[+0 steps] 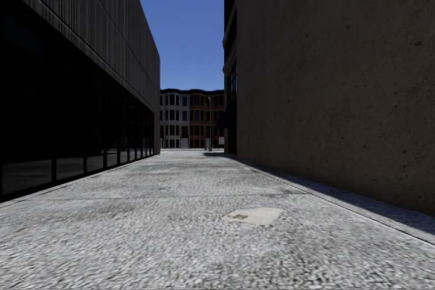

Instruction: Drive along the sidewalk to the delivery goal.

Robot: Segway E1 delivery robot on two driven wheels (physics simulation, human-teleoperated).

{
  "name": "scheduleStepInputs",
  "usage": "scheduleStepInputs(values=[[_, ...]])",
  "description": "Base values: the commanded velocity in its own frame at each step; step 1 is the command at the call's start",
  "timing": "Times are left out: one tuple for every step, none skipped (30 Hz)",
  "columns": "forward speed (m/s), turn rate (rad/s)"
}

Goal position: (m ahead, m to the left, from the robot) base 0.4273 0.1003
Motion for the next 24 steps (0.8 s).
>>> scheduleStepInputs(values=[[0.27, 0.00], [0.00, 0.00], [0.00, 0.00], [0.00, 0.00], [0.00, 0.00], [0.00, 0.00], [0.00, 0.00], [0.00, 0.00], [0.00, 0.00], [0.00, 0.00], [0.00, 0.00], [0.00, 0.00], [0.00, 0.00], [0.00, 0.00], [0.00, 0.00], [0.00, 0.00], [0.00, 0.00], [0.00, 0.00], [0.00, 0.00], [0.00, 0.00], [0.00, 0.00], [0.00, 0.00], [0.00, 0.00], [0.00, 0.00]])
